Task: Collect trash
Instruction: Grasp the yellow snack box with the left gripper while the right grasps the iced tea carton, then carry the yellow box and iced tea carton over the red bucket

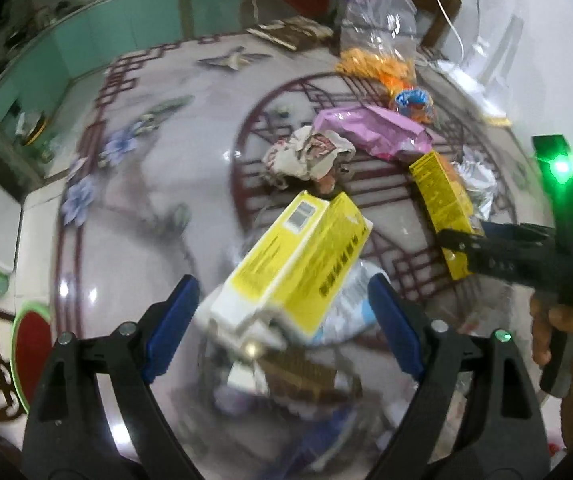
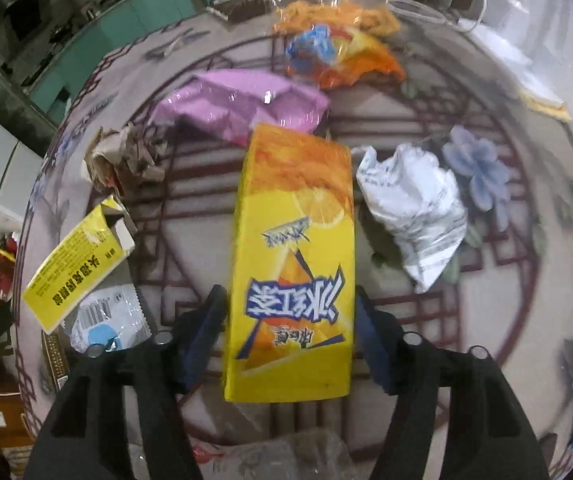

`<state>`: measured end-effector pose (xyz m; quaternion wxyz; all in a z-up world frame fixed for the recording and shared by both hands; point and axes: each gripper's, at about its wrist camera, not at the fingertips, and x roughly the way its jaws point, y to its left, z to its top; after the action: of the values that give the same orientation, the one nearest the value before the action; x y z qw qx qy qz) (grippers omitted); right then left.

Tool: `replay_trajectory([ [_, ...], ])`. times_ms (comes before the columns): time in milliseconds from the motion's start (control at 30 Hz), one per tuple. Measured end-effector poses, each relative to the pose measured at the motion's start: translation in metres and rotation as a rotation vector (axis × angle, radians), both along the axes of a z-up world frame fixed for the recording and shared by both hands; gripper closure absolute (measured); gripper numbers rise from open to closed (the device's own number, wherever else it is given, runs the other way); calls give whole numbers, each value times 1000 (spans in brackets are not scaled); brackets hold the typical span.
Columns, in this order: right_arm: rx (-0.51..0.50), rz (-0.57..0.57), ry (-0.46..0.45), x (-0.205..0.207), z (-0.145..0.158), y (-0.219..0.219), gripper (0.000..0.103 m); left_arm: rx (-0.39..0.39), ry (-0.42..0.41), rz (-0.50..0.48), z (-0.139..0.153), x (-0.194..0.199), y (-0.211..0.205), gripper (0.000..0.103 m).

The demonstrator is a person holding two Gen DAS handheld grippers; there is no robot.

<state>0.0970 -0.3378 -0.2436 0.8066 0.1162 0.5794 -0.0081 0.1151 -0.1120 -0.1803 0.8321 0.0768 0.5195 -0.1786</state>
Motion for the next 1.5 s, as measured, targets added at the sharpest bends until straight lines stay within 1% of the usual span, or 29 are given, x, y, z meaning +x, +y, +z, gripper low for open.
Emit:
replay_trajectory([
  [67,10,-2,-7,0,0,-1,44,15,28,-31,-13,16,-10,19],
  [233,37,-16,-7,-1,0,-8,44,32,107,-66,-44,44,-23,19],
  [333,56,-27,-3,-1,0,-12,44,5,149,-78,-55,51,-26,19],
  [400,49,-25,-3,-1,0,-10,44,-4,163,-83,-60,52,-30,20],
  [433,46,-23,-3,-1,1,-11,44,-6,167,-86,-61,53,-31,20],
  [500,55,-26,-5,-1,1,-10,44,-8,163,-96,-61,53,-33,31],
  [533,57,-28,-8,-1,2,-9,44,-15,156,-103,-59,52,-34,35],
  [600,58,-29,-21,-3,8,-9,45,-18,124,-109,-50,49,-35,52],
  [667,56,-28,-38,-5,15,-7,45,-27,101,-104,-41,47,-35,61],
  [700,56,-26,-46,-6,19,-6,45,-32,88,-97,-36,46,-33,63],
  [800,55,-21,-78,-12,33,-2,45,-48,55,-80,-21,37,-27,64],
  [933,55,-17,-116,-20,51,6,45,-82,-5,-55,6,17,-16,64],
  [1033,58,-15,-144,-30,65,12,45,-91,-48,-37,26,1,-8,64],
  [1100,57,-11,-163,-36,74,18,45,-94,-69,-7,41,-11,-1,64],
  [1167,55,-8,-178,-42,82,23,45,-121,-85,19,53,-22,6,64],
  [1300,57,1,-209,-54,97,33,45,-137,-133,46,73,-46,19,64],
  [1500,51,22,-250,-66,115,50,45,-149,-186,69,93,-66,32,64],
])
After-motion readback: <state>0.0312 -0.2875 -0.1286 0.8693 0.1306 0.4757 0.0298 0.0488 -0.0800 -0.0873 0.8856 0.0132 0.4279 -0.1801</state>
